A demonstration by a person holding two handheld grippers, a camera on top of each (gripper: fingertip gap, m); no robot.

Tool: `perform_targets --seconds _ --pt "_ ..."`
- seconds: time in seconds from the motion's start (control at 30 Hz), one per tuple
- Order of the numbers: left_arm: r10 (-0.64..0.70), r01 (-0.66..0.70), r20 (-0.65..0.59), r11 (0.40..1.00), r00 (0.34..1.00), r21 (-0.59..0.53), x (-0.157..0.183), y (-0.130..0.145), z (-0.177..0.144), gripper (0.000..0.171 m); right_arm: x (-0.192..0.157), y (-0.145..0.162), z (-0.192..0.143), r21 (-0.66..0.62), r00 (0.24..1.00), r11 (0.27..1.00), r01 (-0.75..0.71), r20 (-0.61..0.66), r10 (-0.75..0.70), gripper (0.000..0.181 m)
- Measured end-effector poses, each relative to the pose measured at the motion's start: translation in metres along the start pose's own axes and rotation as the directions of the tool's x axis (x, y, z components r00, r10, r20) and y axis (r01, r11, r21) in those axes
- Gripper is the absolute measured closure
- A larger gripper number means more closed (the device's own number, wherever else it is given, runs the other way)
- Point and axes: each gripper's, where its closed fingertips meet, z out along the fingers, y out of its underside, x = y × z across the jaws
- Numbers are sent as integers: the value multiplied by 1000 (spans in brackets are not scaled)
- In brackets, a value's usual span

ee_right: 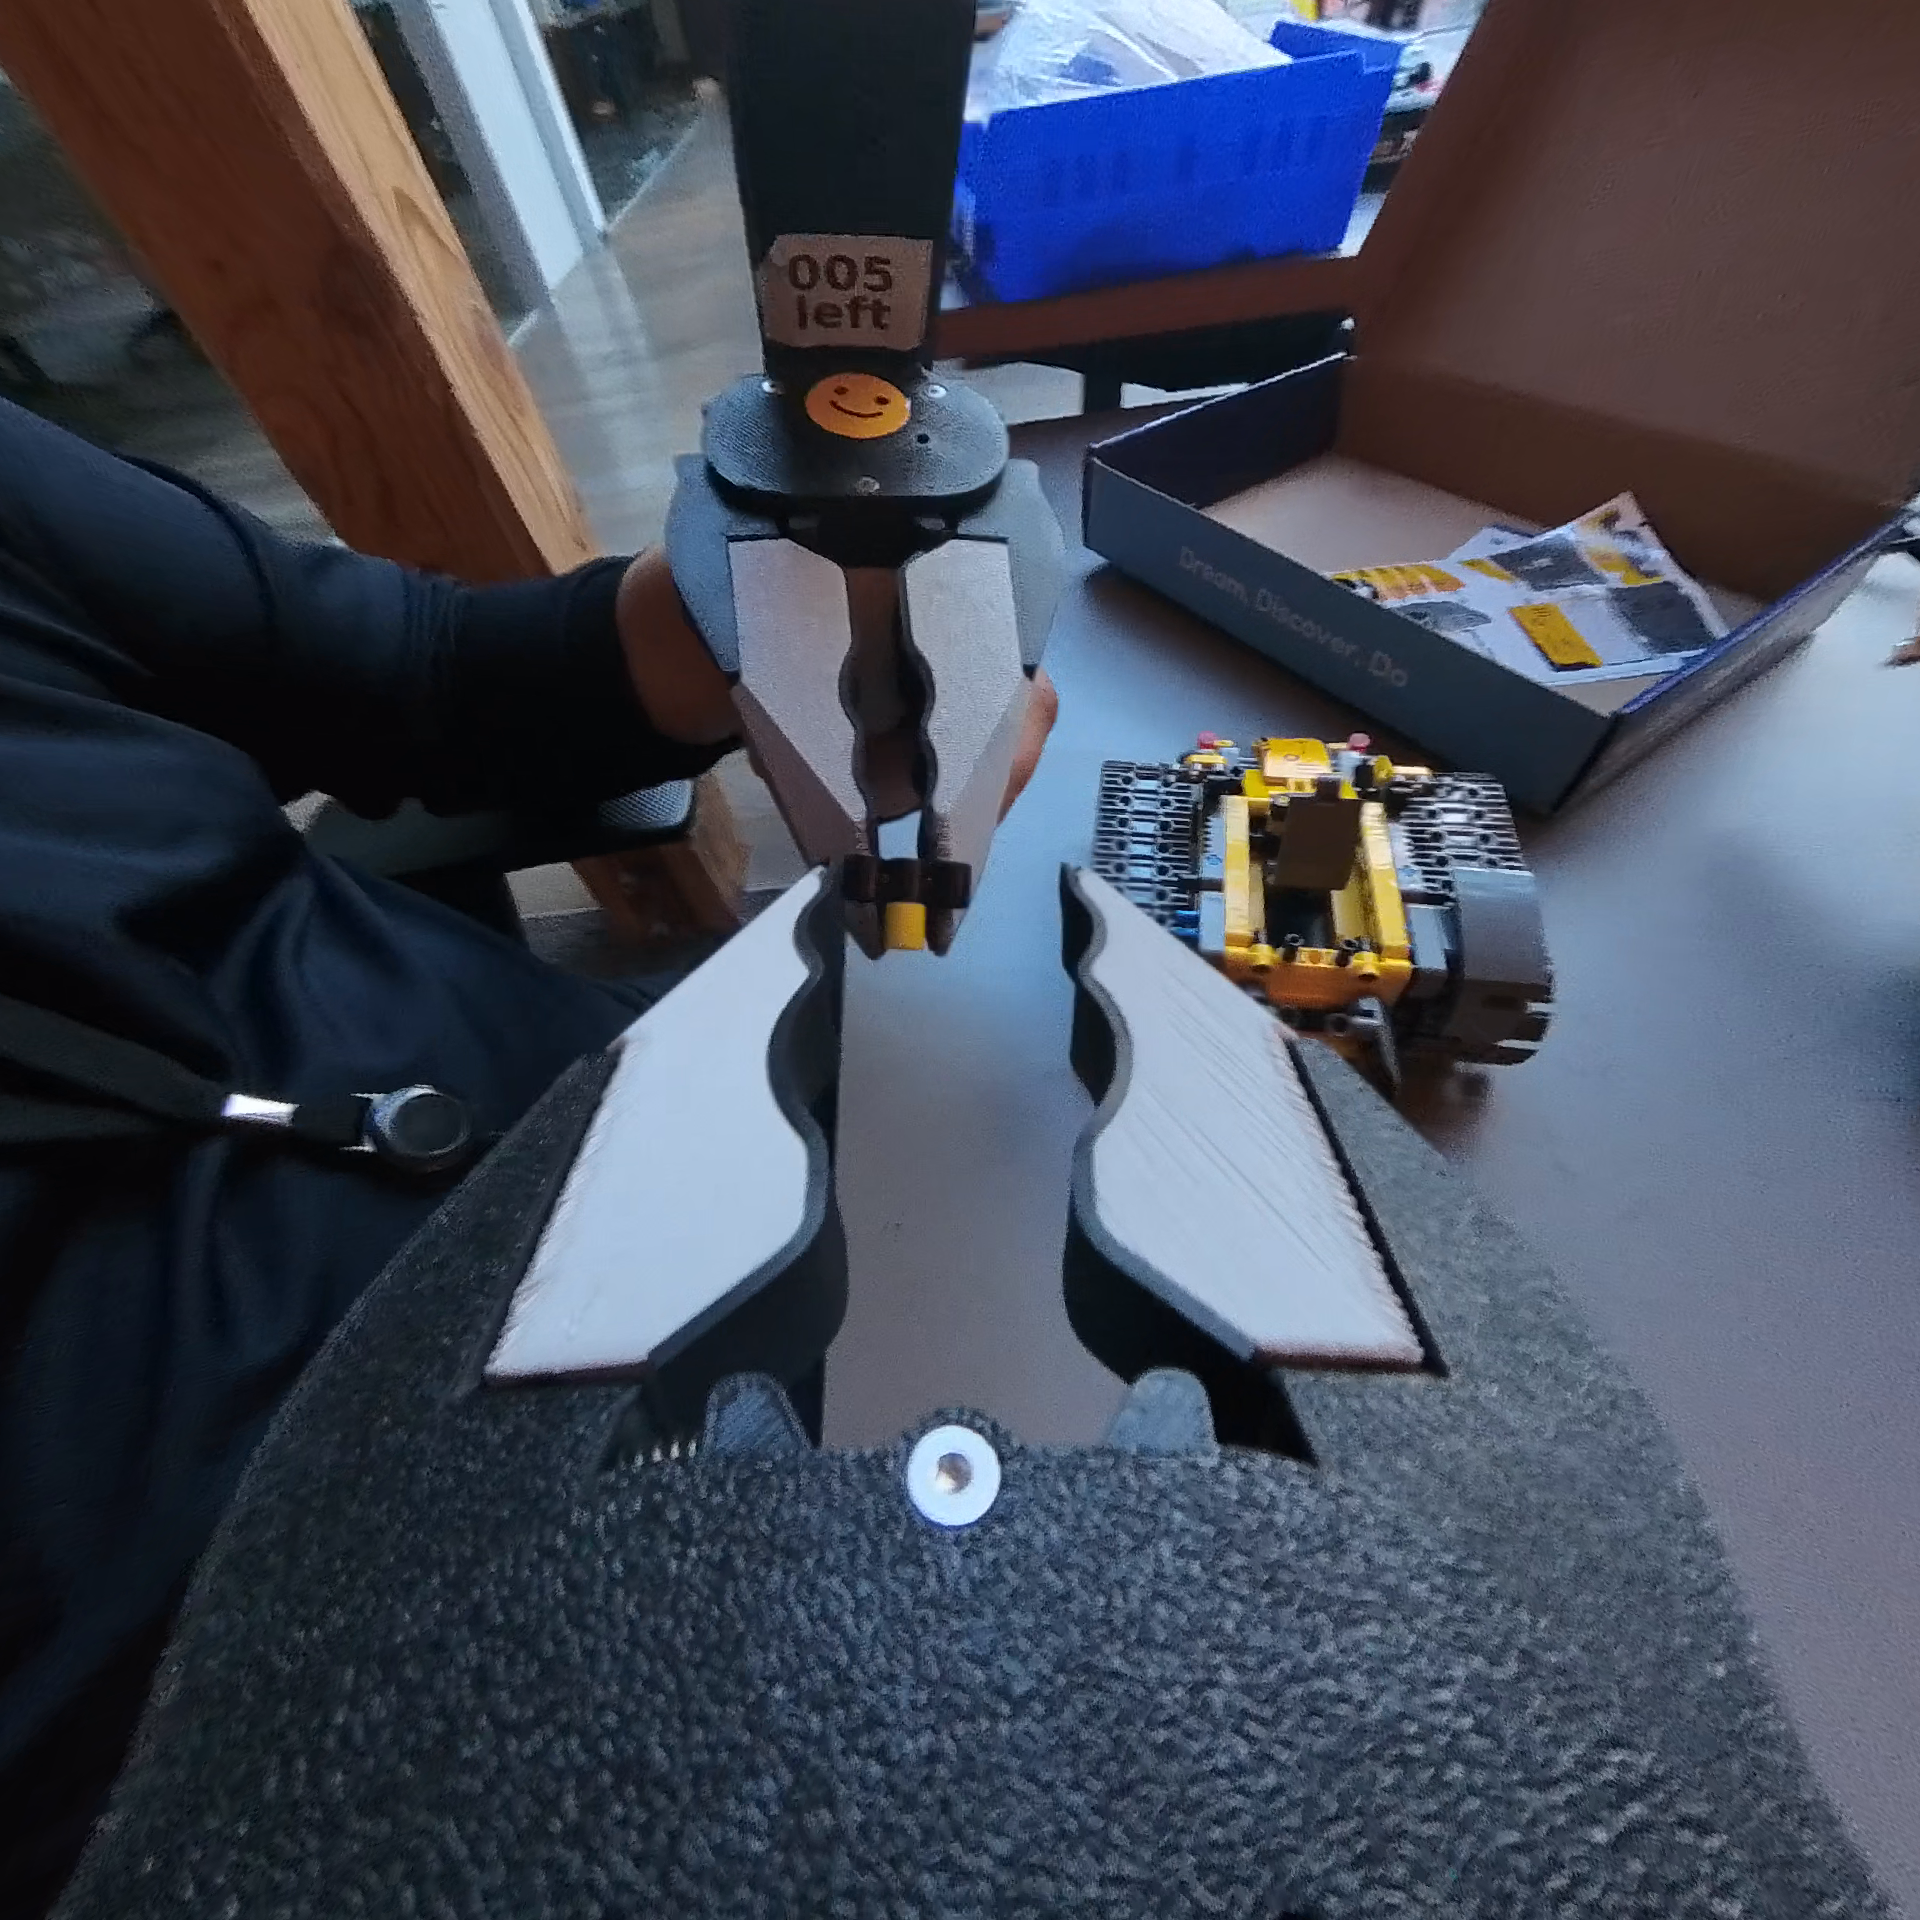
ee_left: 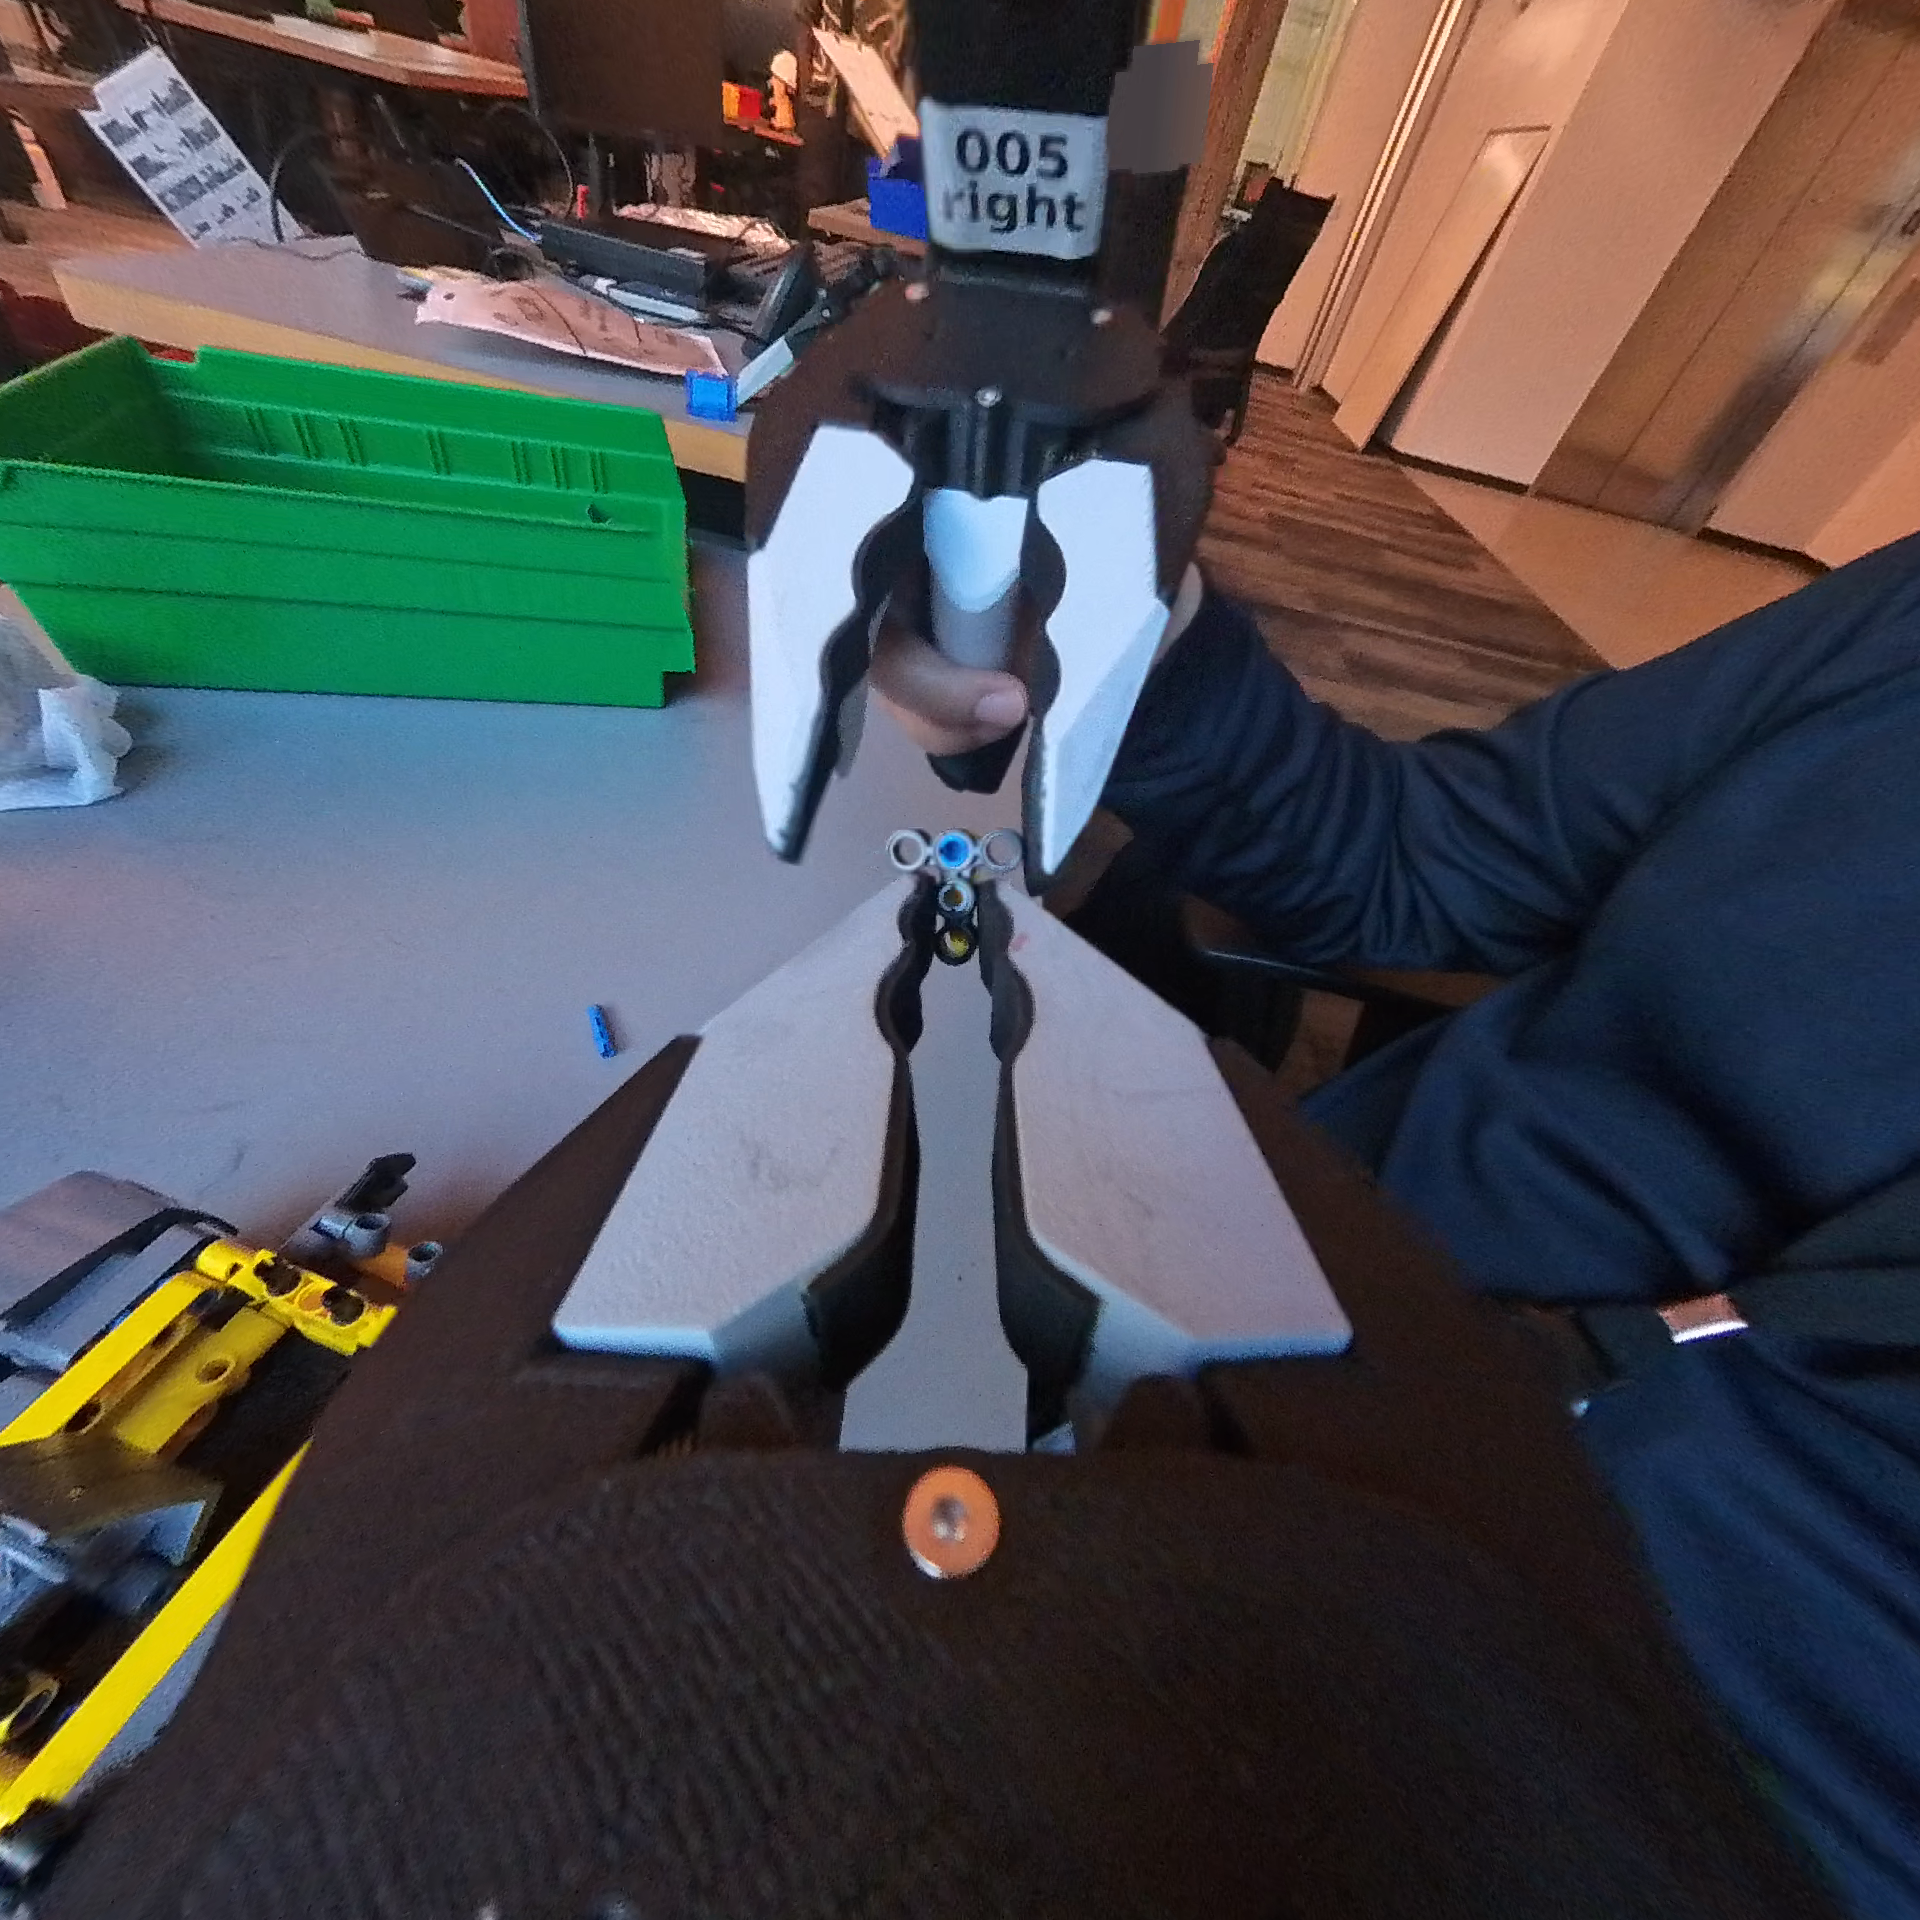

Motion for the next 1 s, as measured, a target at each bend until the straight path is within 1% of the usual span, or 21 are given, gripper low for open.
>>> perform_targets --seconds 0.07,0.2,0.27,0.4,0.5,0.6,0.73,0.83,0.93,1.0 --pt "-15 15 5 1000 1000 11 -2 -1 -1 167 -5 -1 1 15 998 999 -37 58 36 159" --pt "-42 42 13 999 999 35 -7 -4 -3 166 0 -4 1 52 987 990 -134 100 129 159" --pt "-27 25 41 999 999 44 -11 -5 -5 165 4 -5 1 74 975 978 -195 123 185 159" --pt "25 -26 90 1000 996 13 -16 -2 -7 162 12 -8 -2 118 945 947 -298 172 276 159" --pt "34 -37 102 999 994 26 -17 -5 -8 165 11 -11 -4 133 924 928 -348 219 315 160" --pt "33 -38 97 998 995 41 -17 -6 -8 166 12 -12 -3 138 917 921 -363 228 328 159" --pt "-36 31 53 996 998 82 -15 -9 -9 165 12 -14 -4 145 917 920 -363 233 325 159" --pt "-57 54 29 992 998 112 -14 -13 -9 166 10 -15 -2 151 924 927 -344 230 306 159" --pt "-38 33 49 994 998 100 -16 -9 -7 166 11 -13 -1 142 934 936 -323 206 292 159" --pt "0 -5 75 998 997 70 -16 -5 -4 166 12 -8 -3 114 948 952 -285 180 262 159"
